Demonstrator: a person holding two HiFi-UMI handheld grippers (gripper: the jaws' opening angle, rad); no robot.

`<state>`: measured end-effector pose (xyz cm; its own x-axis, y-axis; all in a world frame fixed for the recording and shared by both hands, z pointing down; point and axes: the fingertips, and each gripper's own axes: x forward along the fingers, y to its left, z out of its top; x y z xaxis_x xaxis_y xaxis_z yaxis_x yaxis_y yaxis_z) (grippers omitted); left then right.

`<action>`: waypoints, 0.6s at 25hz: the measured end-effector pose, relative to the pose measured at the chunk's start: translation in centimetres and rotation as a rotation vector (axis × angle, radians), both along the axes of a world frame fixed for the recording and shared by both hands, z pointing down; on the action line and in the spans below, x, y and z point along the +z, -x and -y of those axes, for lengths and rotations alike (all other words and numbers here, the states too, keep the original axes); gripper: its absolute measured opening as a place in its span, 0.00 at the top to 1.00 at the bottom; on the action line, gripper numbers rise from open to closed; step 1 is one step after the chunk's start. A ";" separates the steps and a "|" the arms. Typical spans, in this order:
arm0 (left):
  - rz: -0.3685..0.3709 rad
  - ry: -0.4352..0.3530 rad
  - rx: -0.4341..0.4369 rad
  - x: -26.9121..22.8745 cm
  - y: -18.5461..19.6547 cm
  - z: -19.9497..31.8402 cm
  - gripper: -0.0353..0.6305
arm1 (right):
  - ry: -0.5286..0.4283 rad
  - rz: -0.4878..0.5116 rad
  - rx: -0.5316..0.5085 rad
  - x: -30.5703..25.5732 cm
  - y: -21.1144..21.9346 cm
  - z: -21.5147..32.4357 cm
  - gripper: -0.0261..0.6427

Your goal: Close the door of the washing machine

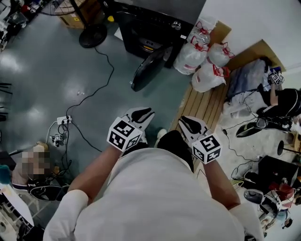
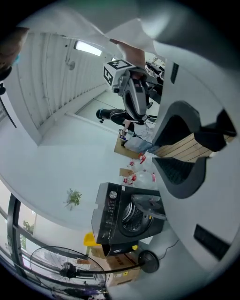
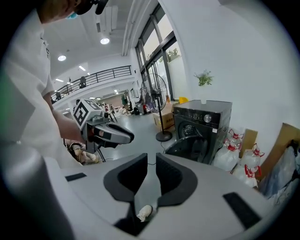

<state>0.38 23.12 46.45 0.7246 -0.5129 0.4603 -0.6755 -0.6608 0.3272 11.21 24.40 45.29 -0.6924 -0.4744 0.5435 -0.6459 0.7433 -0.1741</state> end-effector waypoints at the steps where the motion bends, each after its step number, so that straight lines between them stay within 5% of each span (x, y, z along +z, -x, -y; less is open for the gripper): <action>1: 0.004 0.014 -0.015 0.5 0.1 0.7 0.82 | 0.003 -0.003 -0.010 0.1 -0.1 0.6 0.86; 15: 0.174 0.107 -0.355 6.6 1.2 15.8 0.81 | 0.008 0.000 -0.262 1.1 -4.0 15.9 0.87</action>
<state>-0.83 7.37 53.09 0.4174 -0.6599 0.6248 -0.9070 -0.3446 0.2419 15.21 8.48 46.39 -0.7908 -0.2747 0.5469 -0.4320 0.8836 -0.1807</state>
